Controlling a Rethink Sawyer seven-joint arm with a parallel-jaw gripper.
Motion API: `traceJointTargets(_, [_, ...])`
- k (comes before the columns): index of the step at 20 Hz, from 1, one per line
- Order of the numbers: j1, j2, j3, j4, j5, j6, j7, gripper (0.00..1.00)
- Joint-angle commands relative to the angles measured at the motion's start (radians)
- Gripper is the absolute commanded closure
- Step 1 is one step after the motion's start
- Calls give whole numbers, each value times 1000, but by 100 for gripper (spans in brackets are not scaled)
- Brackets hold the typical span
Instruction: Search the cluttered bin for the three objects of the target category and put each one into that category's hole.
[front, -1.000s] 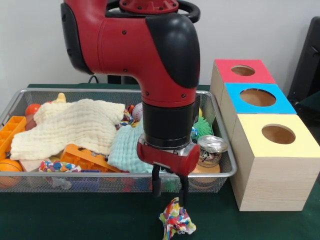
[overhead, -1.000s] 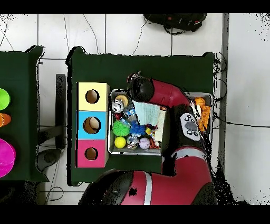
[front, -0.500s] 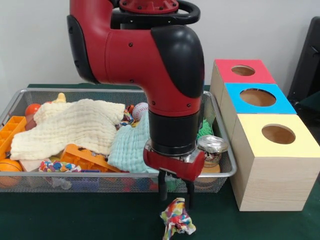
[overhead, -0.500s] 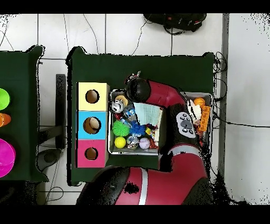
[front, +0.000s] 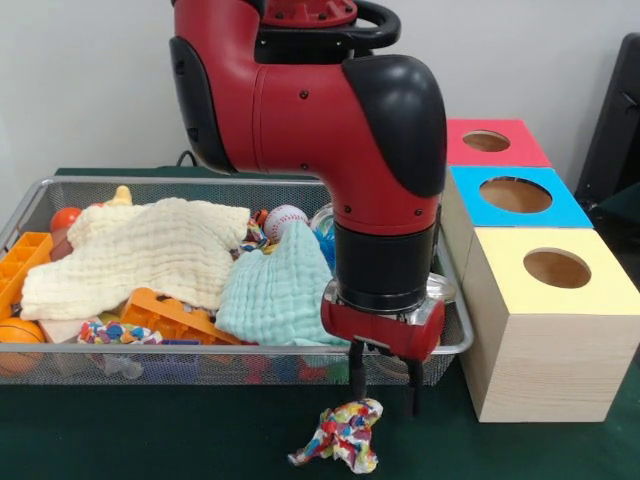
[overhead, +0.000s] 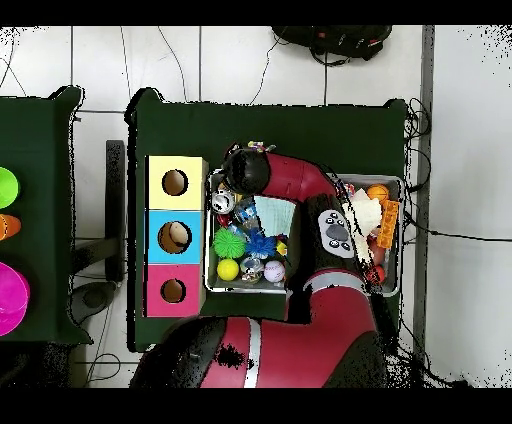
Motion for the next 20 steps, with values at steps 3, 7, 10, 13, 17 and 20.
traceJointTargets(3, [-22, -10, 69, 46, -11, 51, 19, 0])
traceJointTargets(7, [-21, -16, 69, 56, -8, 40, 30, 0])
traceJointTargets(10, [-21, -16, 71, 57, -5, 33, 35, 0])
traceJointTargets(13, [-37, -2, 84, 47, -5, 27, 21, 0])
traceJointTargets(17, [-60, 44, 103, -20, -8, 36, -16, 0])
traceJointTargets(20, [-64, 49, 109, -38, -11, 60, -35, 0])
